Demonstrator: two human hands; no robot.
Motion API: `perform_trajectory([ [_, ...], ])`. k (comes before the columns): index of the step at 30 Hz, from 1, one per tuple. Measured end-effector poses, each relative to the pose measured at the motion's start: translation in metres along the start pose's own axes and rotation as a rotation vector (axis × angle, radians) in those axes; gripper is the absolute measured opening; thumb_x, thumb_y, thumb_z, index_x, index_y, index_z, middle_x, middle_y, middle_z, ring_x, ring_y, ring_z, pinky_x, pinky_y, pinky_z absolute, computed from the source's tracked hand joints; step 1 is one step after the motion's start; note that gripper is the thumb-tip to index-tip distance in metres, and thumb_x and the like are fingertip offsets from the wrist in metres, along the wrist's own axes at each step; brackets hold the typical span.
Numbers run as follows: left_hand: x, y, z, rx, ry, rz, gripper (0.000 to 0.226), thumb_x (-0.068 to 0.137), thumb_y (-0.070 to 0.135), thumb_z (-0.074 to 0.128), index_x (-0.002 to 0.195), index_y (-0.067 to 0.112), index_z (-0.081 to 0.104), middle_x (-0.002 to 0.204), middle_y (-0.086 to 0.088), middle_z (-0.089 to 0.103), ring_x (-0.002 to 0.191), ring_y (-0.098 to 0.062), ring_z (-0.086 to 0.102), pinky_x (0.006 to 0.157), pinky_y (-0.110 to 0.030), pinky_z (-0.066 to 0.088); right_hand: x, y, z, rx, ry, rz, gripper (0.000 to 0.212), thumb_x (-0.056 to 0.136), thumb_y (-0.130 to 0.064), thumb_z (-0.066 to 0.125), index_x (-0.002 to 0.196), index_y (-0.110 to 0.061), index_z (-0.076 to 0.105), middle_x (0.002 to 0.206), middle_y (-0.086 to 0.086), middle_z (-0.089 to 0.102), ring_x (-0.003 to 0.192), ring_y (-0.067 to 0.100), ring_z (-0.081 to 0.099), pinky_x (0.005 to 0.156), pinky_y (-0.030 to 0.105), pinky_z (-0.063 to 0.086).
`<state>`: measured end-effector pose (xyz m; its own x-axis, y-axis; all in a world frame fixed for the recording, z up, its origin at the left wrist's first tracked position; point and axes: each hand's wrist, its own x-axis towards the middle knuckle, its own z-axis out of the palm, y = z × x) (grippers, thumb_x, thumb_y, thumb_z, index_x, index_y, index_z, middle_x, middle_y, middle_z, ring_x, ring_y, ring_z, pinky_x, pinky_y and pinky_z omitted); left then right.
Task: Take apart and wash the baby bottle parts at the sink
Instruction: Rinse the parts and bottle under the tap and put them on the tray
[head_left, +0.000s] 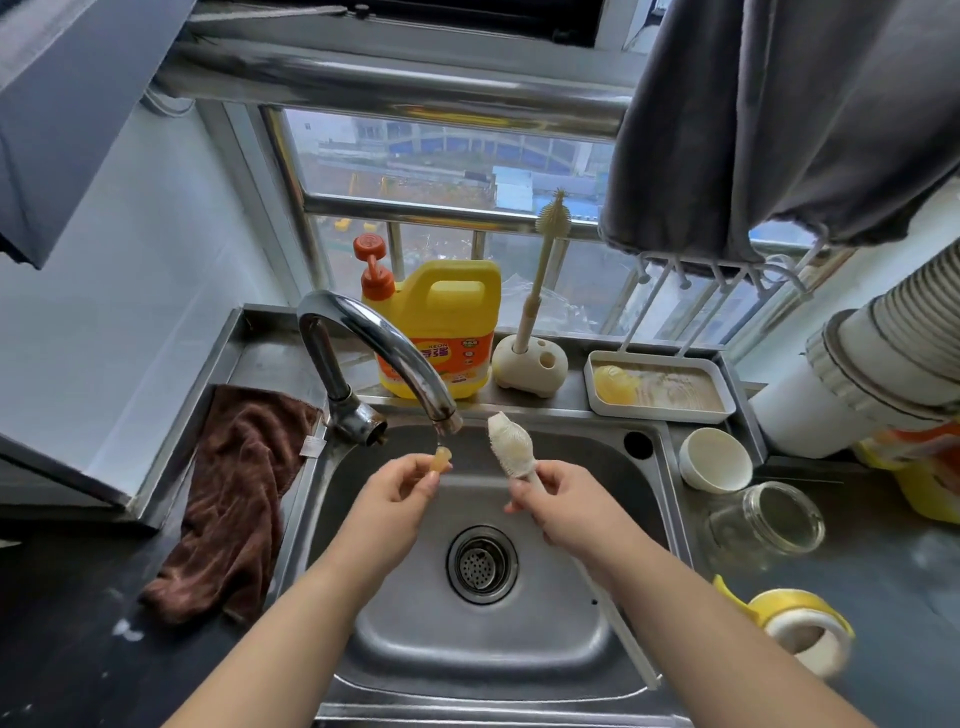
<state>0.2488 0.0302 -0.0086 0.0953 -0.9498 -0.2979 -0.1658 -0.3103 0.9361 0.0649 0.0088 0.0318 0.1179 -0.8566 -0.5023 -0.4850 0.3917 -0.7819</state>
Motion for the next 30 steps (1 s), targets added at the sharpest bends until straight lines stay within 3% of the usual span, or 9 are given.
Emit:
perform_trajectory([
  [4, 0.001, 0.006, 0.011, -0.162, -0.007, 0.038, 0.008, 0.086, 0.008, 0.065, 0.092, 0.012, 0.068, 0.081, -0.003, 0.071, 0.077, -0.007, 0.065, 0.076, -0.020, 0.049, -0.017, 0.019, -0.011, -0.126, 0.034, -0.012, 0.018, 0.093, -0.024, 0.054, 0.091, -0.012, 0.066, 0.084, 0.004, 0.072, 0.045, -0.005, 0.043, 0.057, 0.021, 0.037],
  [7, 0.004, 0.006, 0.013, -0.182, 0.052, 0.081, 0.004, 0.082, 0.003, 0.069, 0.084, 0.002, 0.066, 0.076, -0.008, 0.068, 0.073, -0.007, 0.062, 0.069, -0.013, 0.047, -0.029, 0.030, -0.014, -0.123, 0.057, -0.021, 0.013, 0.093, -0.025, 0.054, 0.087, -0.022, 0.065, 0.075, -0.006, 0.070, 0.052, -0.005, 0.050, 0.054, 0.016, 0.038],
  [10, 0.009, 0.003, 0.012, -0.214, 0.131, 0.069, 0.013, 0.078, 0.003, 0.072, 0.073, 0.007, 0.062, 0.068, -0.006, 0.059, 0.064, -0.008, 0.053, 0.062, -0.013, 0.044, -0.033, 0.037, -0.014, -0.095, 0.083, -0.036, 0.011, 0.093, -0.025, 0.056, 0.085, -0.028, 0.063, 0.072, -0.009, 0.070, 0.069, 0.002, 0.058, 0.062, 0.015, 0.040],
  [13, 0.010, 0.001, 0.011, -0.302, 0.156, 0.040, 0.018, 0.077, 0.002, 0.072, 0.068, 0.010, 0.058, 0.066, -0.003, 0.055, 0.062, -0.008, 0.049, 0.058, -0.011, 0.043, -0.034, 0.040, -0.013, -0.061, 0.102, -0.045, 0.010, 0.092, -0.023, 0.058, 0.086, -0.028, 0.064, 0.071, -0.009, 0.070, 0.068, 0.003, 0.057, 0.057, 0.010, 0.036],
  [16, 0.011, 0.001, 0.010, -0.366, 0.142, 0.027, 0.014, 0.077, 0.004, 0.071, 0.071, 0.011, 0.061, 0.069, 0.000, 0.062, 0.066, -0.008, 0.055, 0.066, -0.015, 0.045, -0.034, 0.041, -0.012, -0.056, 0.110, -0.041, 0.009, 0.093, -0.024, 0.058, 0.088, -0.030, 0.063, 0.071, -0.009, 0.070, 0.061, -0.006, 0.054, 0.057, 0.007, 0.037],
  [21, 0.012, 0.003, 0.011, -0.310, 0.104, 0.052, 0.007, 0.081, 0.008, 0.068, 0.082, 0.015, 0.069, 0.086, -0.005, 0.071, 0.086, -0.012, 0.062, 0.081, -0.020, 0.047, -0.032, 0.039, -0.008, -0.056, 0.109, -0.045, 0.009, 0.093, -0.024, 0.057, 0.090, -0.027, 0.064, 0.069, -0.008, 0.069, 0.048, -0.005, 0.046, 0.050, 0.008, 0.034],
  [27, 0.015, 0.001, 0.008, -0.244, 0.133, 0.094, 0.021, 0.081, 0.002, 0.070, 0.068, 0.018, 0.064, 0.068, -0.005, 0.056, 0.069, -0.019, 0.044, 0.061, -0.012, 0.040, -0.034, 0.036, -0.007, -0.054, 0.111, -0.042, 0.008, 0.094, -0.024, 0.056, 0.092, -0.026, 0.064, 0.072, -0.005, 0.070, 0.046, -0.006, 0.046, 0.050, 0.007, 0.034],
  [30, 0.014, 0.001, 0.007, -0.254, 0.121, 0.118, 0.028, 0.080, 0.001, 0.070, 0.062, 0.021, 0.063, 0.066, -0.004, 0.055, 0.068, -0.017, 0.044, 0.060, -0.012, 0.040, -0.035, 0.036, -0.006, -0.048, 0.110, -0.032, 0.008, 0.094, -0.022, 0.056, 0.093, -0.024, 0.064, 0.073, -0.005, 0.070, 0.046, -0.008, 0.048, 0.051, 0.006, 0.035],
])
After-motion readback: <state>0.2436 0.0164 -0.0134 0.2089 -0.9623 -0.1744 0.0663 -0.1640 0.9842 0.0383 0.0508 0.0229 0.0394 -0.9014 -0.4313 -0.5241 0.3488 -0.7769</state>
